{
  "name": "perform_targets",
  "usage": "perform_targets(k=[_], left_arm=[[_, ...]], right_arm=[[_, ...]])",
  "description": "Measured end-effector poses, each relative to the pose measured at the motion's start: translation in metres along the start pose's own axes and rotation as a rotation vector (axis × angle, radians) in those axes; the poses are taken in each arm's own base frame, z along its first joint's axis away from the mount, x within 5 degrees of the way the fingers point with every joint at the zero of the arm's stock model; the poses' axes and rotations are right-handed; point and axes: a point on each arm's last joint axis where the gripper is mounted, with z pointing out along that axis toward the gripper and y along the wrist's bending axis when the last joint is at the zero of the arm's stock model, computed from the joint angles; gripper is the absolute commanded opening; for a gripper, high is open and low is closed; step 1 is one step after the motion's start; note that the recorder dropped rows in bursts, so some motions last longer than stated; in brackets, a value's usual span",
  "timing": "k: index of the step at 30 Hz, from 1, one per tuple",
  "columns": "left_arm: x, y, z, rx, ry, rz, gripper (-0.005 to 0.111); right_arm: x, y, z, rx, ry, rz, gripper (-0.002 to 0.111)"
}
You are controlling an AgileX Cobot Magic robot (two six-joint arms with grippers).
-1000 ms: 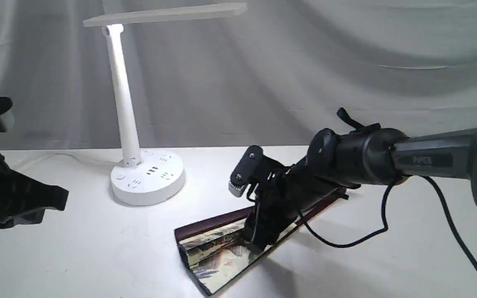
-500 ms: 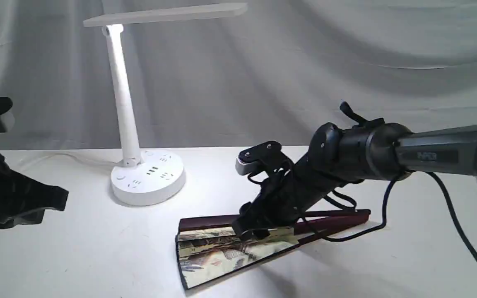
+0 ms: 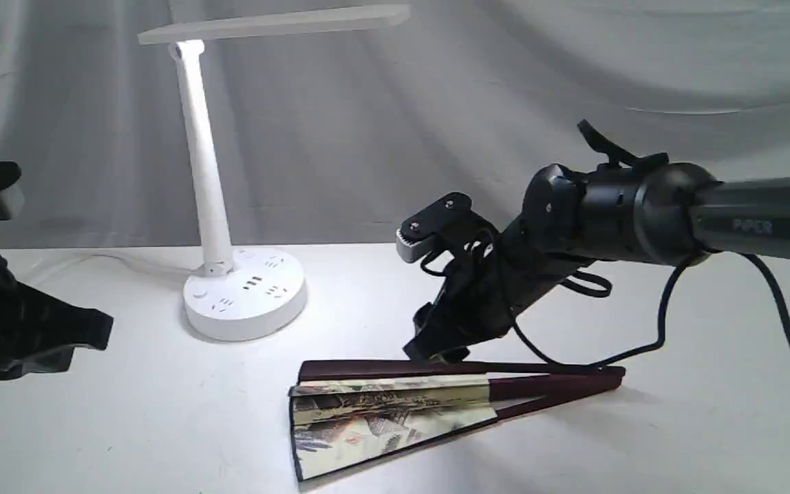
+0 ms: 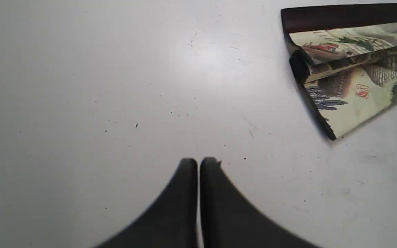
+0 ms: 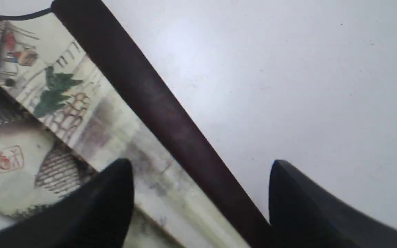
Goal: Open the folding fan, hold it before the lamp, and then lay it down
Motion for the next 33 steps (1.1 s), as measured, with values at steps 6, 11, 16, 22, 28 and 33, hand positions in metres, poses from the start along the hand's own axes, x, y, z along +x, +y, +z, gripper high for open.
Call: perform_targets(k=[6, 11, 16, 22, 28, 33], left_arm=[[0.000, 0.000, 0.000, 0.000, 0.000, 0.000, 0.000], [0.000, 0.000, 0.000, 0.000, 0.000, 0.000, 0.000], [0.000, 0.000, 0.000, 0.000, 0.000, 0.000, 0.000], [0.000, 0.000, 0.000, 0.000, 0.000, 0.000, 0.000], [0.000, 0.000, 0.000, 0.000, 0.000, 0.000, 0.000], [0.000, 0.000, 0.000, 0.000, 0.000, 0.000, 0.000]], right_arm=[[0.018, -0.019, 0.009, 0.022, 0.079, -0.029, 0.057], [0.031, -0.033, 0.016, 0.036, 0.120, -0.010, 0.057], [0.044, -0.057, 0.009, 0.044, 0.133, 0.102, 0.057], [0.064, -0.069, 0.000, -0.047, 0.242, 0.201, 0.057], [0.076, -0.057, -0.003, -0.171, 0.385, 0.217, 0.057], [0.080, -0.050, -0.006, -0.241, 0.443, 0.236, 0.057]])
